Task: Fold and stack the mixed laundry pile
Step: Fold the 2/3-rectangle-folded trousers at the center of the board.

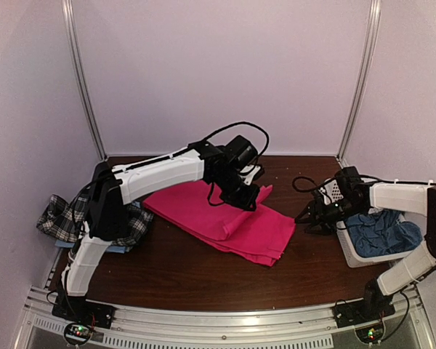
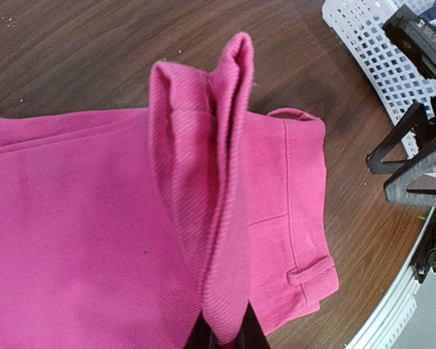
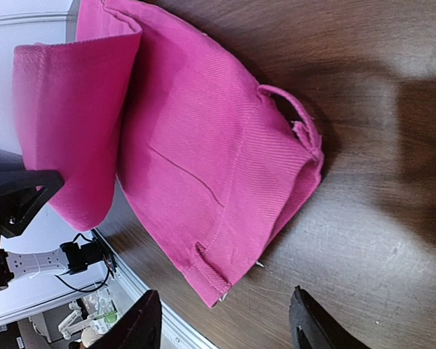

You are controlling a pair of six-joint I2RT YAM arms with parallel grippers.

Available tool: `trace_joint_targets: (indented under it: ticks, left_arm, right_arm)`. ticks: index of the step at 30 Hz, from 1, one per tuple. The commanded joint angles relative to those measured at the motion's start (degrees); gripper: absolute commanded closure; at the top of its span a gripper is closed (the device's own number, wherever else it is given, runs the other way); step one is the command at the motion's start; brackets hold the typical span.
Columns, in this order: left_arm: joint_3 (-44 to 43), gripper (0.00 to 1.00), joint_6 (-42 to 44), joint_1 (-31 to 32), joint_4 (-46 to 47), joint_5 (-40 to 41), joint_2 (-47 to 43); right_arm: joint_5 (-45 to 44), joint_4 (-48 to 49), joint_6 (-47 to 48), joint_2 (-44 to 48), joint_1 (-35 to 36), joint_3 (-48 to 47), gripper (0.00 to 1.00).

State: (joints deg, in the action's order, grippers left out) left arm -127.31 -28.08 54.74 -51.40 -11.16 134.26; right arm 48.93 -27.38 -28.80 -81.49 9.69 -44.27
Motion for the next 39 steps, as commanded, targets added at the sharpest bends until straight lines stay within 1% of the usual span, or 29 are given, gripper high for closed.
trace_joint_targets:
  ticks: [1,5,7,9,10,14,21,24,29,36,38,39]
  left_arm:
    - [0.2,1.00,0.4,-0.9,0.9,-1.7,-3.1]
    - [1.7,1.00,0.2,-0.9,2.5,-3.0,-3.1]
    - [1.5,1.00,0.4,-0.9,2.9,-3.9,-3.2]
    - [1.1,1.00,0.3,-0.9,3.2,-4.7,-3.7]
    - [0.9,1.00,0.2,-0.8,3.5,-5.1,-4.1]
    - [0.3,1.00,0.2,-0.7,3.8,-5.4,-5.3]
    - [0.6,1.00,0.5,0.0,4.8,-6.7,-5.5]
    - [1.2,1.00,-1.7,0.8,8.0,-10.3,-4.8]
    - [1.8,1.00,-3.2,1.4,10.3,-10.9,-1.7]
    - [6.8,1.00,-5.7,1.7,17.9,-14.4,1.9]
    - [8.7,1.00,-6.9,1.8,20.9,-16.9,3.0]
    - [8.8,1.00,-6.9,1.8,21.4,-17.4,3.6]
  right_arm:
    - [-2.0,7.3,-6.2,-1.8,3.9,2.3,0.40]
    - [-3.7,14.1,-10.7,-4.0,5.9,4.9,0.45]
    - [-4.6,16.4,-11.9,-5.3,6.8,5.5,0.50]
    - [-4.8,17.9,-12.7,-7.3,7.6,5.6,0.58]
    - [-4.8,18.5,-13.0,-7.9,8.1,5.7,0.59]
    - [-5.7,20.3,-14.0,-10.1,9.9,6.0,0.62]
    - [-5.8,22.2,-14.6,-11.3,10.1,7.0,0.67]
    - [-5.3,22.8,-14.7,-11.6,10.1,7.0,0.70]
    - [-4.1,24.4,-15.2,-11.9,10.2,6.7,0.74]
    - [-3.9,25.9,-16.6,-9.9,10.1,7.1,0.73]
    - [-3.8,26.5,-17.2,-9.2,10.1,7.3,0.73]
    - [-3.7,26.5,-17.6,-8.8,10.0,7.4,0.71]
